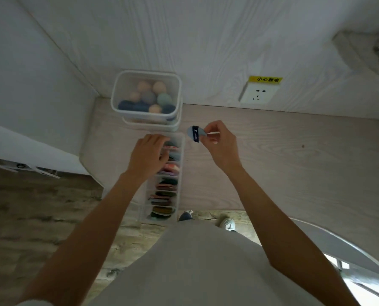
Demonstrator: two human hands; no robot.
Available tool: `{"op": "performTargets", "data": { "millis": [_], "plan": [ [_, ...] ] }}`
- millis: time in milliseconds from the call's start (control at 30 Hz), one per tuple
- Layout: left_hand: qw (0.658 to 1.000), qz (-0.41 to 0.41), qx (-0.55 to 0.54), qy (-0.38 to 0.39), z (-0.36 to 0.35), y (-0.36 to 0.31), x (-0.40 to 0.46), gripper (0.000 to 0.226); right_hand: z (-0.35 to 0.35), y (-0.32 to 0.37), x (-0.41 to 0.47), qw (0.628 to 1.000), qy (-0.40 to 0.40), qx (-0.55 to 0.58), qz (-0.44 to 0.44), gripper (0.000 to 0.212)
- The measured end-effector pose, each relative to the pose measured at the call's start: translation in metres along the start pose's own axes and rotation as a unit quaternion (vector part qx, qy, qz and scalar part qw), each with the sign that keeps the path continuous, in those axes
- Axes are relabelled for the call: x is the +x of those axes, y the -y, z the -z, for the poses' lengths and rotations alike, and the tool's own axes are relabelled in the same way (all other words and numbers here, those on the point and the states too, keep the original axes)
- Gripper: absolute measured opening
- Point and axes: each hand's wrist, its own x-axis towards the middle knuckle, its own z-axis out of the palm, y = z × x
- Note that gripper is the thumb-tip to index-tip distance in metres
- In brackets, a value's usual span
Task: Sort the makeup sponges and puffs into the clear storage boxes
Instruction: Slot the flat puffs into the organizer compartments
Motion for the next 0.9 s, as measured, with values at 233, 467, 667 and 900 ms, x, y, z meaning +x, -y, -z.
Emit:
{"op": "performTargets", "data": {
  "millis": [233,467,667,900],
  "plan": [
    [1.0,-0.025,0.007,-0.013,-0.001,0.012,0.005,0.017,-0.03,0.006,0.003,0.999,-0.023,-0.043,0.019,0.015],
    [0.998,-0.042,0.003,-0.045,-0.001,0.017,-0.003,0.02,-0.065,-0.001,0.018,0.944,0.042,-0.295,0.142,0.006],
    [0.998,-0.05,0.001,-0.047,0.0,0.018,-0.004,0.025,-0.081,0.002,0.028,0.829,0.044,-0.508,0.23,0.011],
    [0.997,-0.059,-0.031,-0.048,-0.002,0.026,-0.01,0.032,-0.082,-0.002,0.029,0.794,0.108,-0.542,0.255,0.002]
  ]
}}
